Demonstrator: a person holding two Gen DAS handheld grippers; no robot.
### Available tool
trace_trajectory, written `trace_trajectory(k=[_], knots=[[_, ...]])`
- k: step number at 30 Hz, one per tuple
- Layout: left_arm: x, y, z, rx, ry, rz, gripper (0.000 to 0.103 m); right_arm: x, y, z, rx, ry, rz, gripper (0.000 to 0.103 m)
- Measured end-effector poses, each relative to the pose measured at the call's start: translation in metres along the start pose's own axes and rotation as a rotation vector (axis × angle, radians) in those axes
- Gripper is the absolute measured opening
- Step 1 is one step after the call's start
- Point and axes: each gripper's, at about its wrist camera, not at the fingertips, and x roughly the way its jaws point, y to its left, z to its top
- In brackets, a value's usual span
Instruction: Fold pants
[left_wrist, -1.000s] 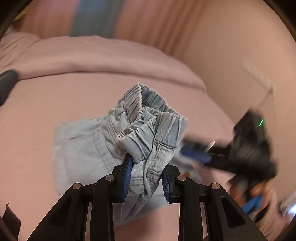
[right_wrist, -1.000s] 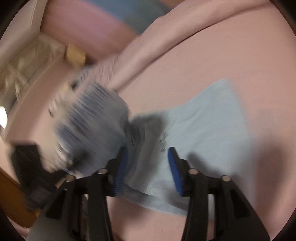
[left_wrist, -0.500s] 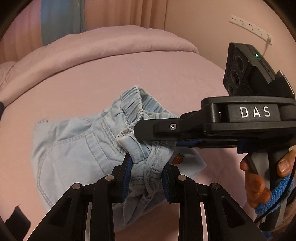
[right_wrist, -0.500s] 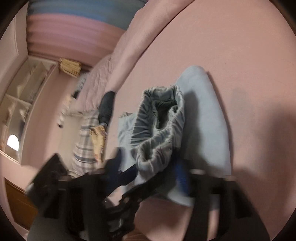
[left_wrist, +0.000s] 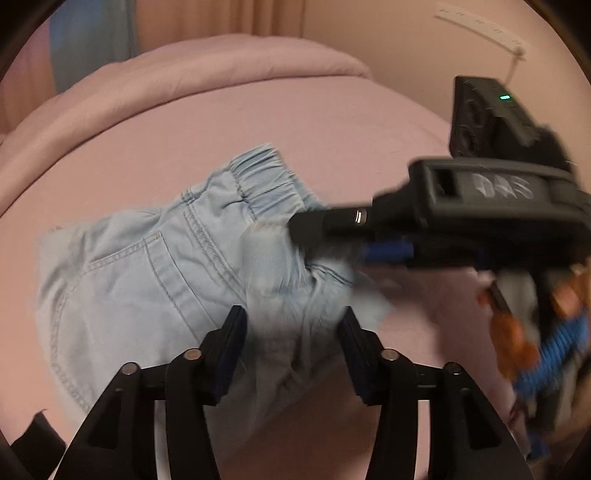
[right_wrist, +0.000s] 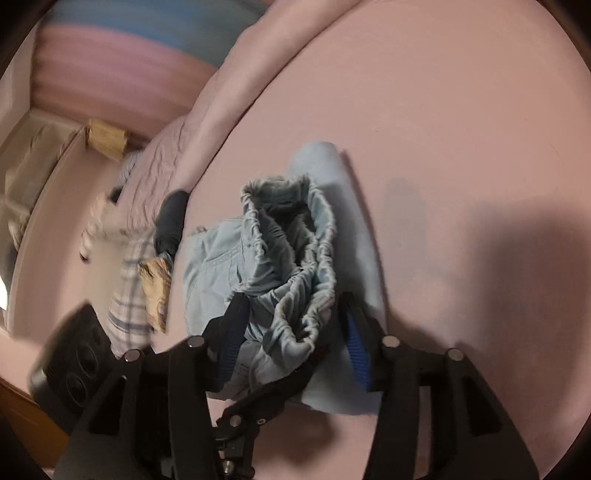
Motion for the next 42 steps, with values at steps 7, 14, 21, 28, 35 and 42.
trace_trajectory(k=[7, 14, 21, 28, 35, 42], knots=[[-0.08, 0.062, -0.034, -0.193, -0.179, -0.073, 0.065, -0.063, 0.02, 0.006, -0.178, -0.154, -0.191, 0.053], [-0.071, 0.129, -0.034, -0.406, -0.206, 0.009, 0.065, -0.027, 0.1, 0.001, -0.482, -0.133, -0.144, 0.017], [-0.012, 0.144, 0.0, -0.358, -0.101, 0.091, 0.065, 0.033, 0.102, -0.013, -0.628, 0.025, -0.322, 0.014], [-0.003, 0.168, 0.001, -0.434, -0.073, 0.018, 0.065, 0.034, 0.048, -0.027, -0.553, 0.096, -0.315, 0.0], [-0.059, 0.167, -0.054, -0.454, -0.136, -0.057, 0.065, 0.031, 0.096, 0.007, -0.564, 0.091, -0.109, 0.046], [-0.046, 0.156, -0.103, -0.568, -0.044, -0.129, 0.065, 0.145, 0.137, 0.074, -0.464, 0.253, -0.036, 0.046]])
